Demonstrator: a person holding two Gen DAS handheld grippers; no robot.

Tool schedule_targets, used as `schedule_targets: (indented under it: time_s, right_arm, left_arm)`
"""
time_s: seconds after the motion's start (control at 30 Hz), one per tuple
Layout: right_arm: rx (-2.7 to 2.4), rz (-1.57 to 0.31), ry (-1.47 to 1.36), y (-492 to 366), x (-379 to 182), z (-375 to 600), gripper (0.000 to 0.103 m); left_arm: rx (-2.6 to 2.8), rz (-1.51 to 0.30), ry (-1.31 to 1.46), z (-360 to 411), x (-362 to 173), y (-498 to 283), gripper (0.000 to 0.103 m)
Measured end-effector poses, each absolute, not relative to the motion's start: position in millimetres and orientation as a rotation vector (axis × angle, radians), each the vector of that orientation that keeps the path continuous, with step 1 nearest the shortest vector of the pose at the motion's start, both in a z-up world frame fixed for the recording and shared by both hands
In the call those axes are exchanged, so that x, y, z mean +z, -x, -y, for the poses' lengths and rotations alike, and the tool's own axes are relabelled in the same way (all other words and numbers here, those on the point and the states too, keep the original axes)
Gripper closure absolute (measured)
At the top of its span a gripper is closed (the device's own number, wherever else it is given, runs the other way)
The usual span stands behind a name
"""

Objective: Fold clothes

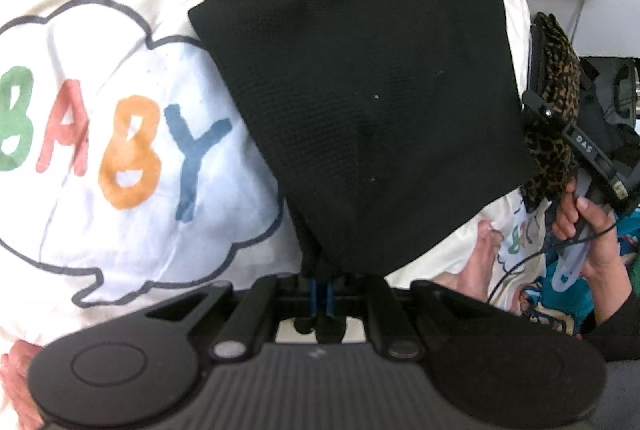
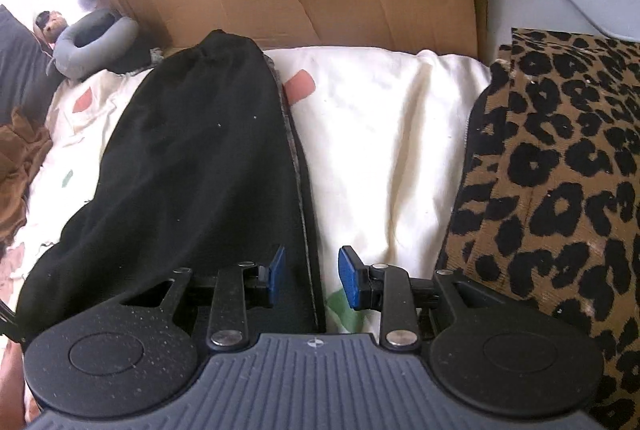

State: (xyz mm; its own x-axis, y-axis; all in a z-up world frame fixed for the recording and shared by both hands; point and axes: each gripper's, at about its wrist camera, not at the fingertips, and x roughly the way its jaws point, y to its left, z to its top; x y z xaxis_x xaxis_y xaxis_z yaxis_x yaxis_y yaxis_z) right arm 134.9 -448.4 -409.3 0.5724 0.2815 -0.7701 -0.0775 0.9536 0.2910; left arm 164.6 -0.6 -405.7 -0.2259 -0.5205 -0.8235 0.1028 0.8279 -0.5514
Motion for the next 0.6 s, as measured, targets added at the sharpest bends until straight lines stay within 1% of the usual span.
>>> schedule_targets:
  time_s: [0.3, 0.53, 0.6]
  right_arm:
    - [0.265, -1.046, -0.346, -140, -432, 454, 0.067]
    - [0.299, -1.112, -0.458, -140, -446, 463, 0.069]
    - [0.3, -1.123, -0.494, -139, -448, 468, 0.071]
  left_arm:
    - [-0.596, -1.707, 0.341, -2, -410, -163, 0.098]
    - [-0.6, -1.706, 0.35, -4, -413, -162, 0.098]
    - [-0.597, -1.706, 0.355, -1, -413, -163, 0.098]
